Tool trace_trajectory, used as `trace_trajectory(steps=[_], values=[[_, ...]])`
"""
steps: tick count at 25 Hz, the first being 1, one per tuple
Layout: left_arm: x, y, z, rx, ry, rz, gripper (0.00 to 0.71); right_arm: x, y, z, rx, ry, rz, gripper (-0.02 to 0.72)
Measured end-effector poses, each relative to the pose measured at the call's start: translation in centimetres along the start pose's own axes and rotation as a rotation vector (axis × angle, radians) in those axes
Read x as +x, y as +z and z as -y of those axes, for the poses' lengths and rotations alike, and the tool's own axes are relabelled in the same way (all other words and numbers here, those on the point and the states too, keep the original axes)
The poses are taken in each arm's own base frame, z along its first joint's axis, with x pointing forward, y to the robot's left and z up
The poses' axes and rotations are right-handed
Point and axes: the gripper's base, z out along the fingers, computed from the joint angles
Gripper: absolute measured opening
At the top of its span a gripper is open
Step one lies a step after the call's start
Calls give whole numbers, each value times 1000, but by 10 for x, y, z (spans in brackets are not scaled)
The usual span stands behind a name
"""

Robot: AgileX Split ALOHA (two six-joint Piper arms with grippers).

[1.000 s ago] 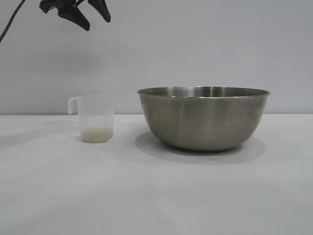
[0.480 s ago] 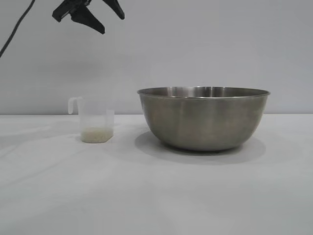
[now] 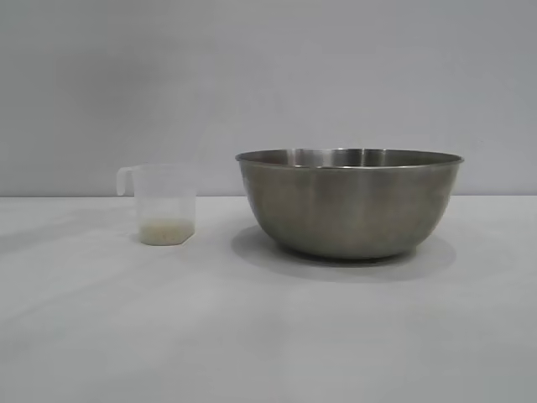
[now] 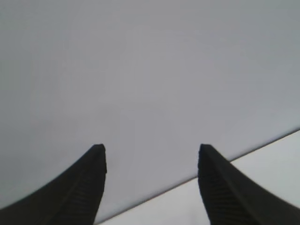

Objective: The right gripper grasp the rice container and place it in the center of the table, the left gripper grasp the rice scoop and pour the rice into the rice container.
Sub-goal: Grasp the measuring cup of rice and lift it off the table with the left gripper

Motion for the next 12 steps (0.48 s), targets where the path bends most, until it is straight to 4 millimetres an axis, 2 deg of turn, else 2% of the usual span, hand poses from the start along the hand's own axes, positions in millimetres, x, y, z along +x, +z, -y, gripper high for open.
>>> trace_trajectory(steps=[4,12], values=[[-2,-3,2,16,63,-5,382,0,0,0,2,3,0,545],[-4,-3,0,0,13,14,382,0,0,1,9,2,-1,545]])
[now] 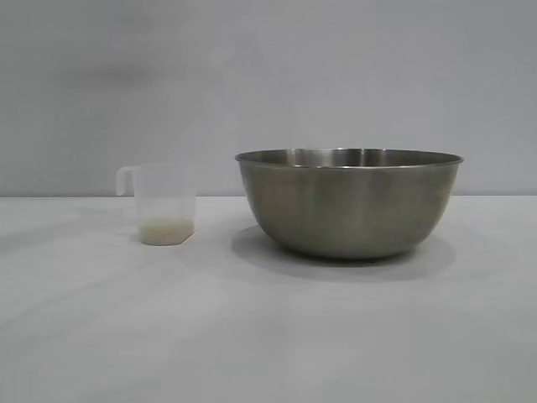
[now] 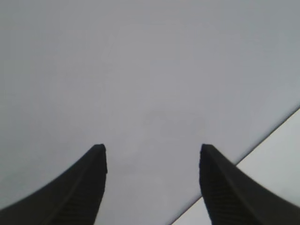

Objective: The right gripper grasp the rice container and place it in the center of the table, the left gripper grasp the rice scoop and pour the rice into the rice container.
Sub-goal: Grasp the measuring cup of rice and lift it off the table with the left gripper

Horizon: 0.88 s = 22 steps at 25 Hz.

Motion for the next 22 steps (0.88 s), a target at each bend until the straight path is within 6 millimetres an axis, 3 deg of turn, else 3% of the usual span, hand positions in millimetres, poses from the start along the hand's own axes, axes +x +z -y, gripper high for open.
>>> trace_trajectory(steps=[16,22], values=[[1,0,-2,-59,-29,-29,382,0,0,0,1,2,0,545],[2,5,13,-177,-59,-121,382,0,0,0,2,4,0,545]])
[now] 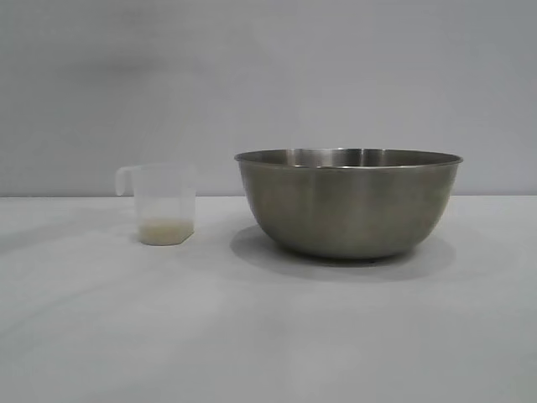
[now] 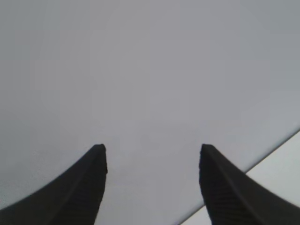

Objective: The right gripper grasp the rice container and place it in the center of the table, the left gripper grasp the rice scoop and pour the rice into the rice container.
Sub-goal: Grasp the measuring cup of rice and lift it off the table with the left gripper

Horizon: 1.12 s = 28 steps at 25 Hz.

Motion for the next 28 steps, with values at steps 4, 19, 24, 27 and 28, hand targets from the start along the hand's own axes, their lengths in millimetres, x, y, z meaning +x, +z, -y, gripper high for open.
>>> trace_trajectory(steps=[4,19,24,27,28], values=[[5,3,8,-19,-74,5,382,0,0,0,0,2,0,545],[61,-6,20,-12,-51,17,382,0,0,0,0,2,0,545],[91,-19,21,-7,-71,7,382,0,0,0,0,2,0,545],[102,-29,24,5,-63,27,382,0,0,0,0,2,0,545],[106,-31,26,10,-64,32,382,0,0,0,0,2,0,545]])
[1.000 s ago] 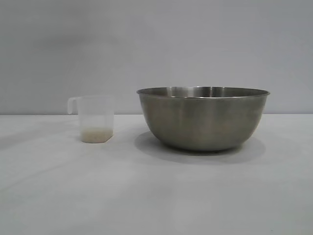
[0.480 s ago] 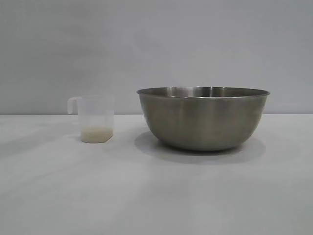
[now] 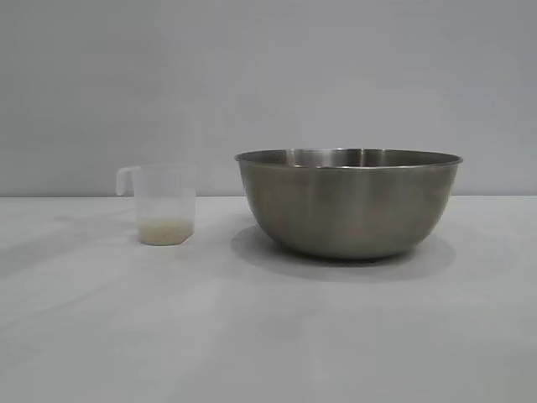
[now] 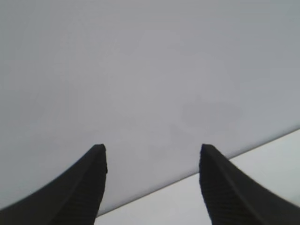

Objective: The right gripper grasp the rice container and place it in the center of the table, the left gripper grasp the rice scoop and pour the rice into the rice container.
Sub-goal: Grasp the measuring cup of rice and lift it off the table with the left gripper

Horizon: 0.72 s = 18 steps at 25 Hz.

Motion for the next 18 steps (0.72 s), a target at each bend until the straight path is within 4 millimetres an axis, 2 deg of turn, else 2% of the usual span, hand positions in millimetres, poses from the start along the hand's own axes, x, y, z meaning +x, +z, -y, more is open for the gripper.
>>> trace_trajectory(steps=[8,13,18], values=[[49,-14,10,34,-19,-36,382,0,0,0,0,0,0,545],[82,-28,8,30,-47,-57,382,0,0,0,0,0,0,545],[102,-40,3,17,-62,-67,382,0,0,0,0,0,0,545]])
